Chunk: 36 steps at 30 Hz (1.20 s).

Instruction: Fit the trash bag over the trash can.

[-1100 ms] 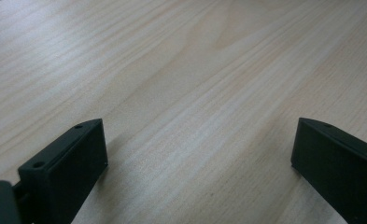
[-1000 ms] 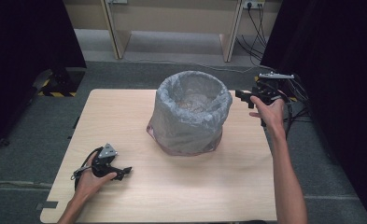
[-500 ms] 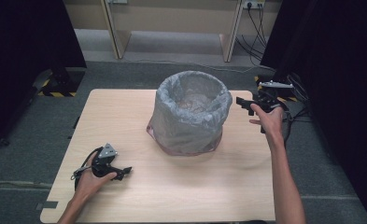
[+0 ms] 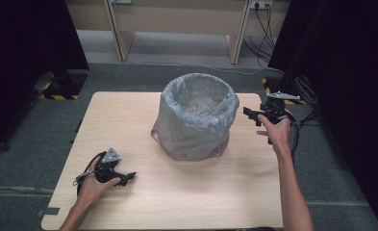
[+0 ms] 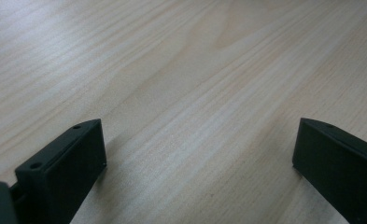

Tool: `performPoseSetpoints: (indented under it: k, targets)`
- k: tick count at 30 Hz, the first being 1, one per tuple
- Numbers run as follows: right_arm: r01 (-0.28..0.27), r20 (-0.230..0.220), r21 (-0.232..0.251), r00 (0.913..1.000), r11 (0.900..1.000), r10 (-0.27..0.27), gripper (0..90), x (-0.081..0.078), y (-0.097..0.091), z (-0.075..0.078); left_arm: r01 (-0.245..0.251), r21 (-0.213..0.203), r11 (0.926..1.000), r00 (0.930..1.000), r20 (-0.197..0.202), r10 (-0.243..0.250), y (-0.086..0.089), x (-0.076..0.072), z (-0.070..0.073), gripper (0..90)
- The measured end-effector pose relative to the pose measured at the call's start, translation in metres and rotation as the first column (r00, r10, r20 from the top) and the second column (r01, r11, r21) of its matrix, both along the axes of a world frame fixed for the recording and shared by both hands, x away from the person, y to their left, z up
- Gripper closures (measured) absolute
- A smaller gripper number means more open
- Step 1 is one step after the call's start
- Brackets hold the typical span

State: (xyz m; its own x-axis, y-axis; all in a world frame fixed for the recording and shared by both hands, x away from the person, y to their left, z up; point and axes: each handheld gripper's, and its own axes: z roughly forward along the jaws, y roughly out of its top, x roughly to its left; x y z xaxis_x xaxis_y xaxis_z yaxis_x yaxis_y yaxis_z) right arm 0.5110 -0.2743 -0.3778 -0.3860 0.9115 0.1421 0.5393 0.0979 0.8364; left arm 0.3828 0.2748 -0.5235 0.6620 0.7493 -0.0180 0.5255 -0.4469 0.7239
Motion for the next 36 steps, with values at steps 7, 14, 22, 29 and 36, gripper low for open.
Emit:
performPoseSetpoints:
  k: [7, 14, 22, 29, 36]
  targets:
    - [0.002, 0.007, -0.003, 1.0000, 1.0000, -0.002, 19.0, -0.005, 0.002, -0.008, 0.000, 0.000, 1.0000, 1.0000, 0.000, 0.000, 0.000, 0.000, 0.000, 1.5]
    - [0.000, 0.010, -0.002, 1.0000, 1.0000, 0.000, 18.7, -0.011, 0.005, -0.017, 0.000, 0.000, 1.0000, 1.0000, 0.000, 0.000, 0.000, 0.000, 0.000, 1.5]
    - [-0.002, 0.007, -0.001, 1.0000, 1.0000, 0.002, 18.8, -0.018, 0.006, -0.031, -0.001, 0.001, 1.0000, 1.0000, 0.000, 0.001, 0.000, 0.000, 0.000, 1.3]
    - [0.003, 0.009, -0.017, 1.0000, 0.9998, -0.003, 18.8, -0.025, 0.007, -0.040, -0.001, 0.002, 1.0000, 1.0000, -0.003, 0.001, 0.000, 0.000, 0.000, 0.9]
    - [-0.003, 0.006, -0.037, 1.0000, 0.9993, 0.004, 18.9, -0.030, 0.011, -0.051, -0.002, 0.001, 1.0000, 1.0000, -0.002, 0.002, -0.001, 0.001, 0.000, 0.4]
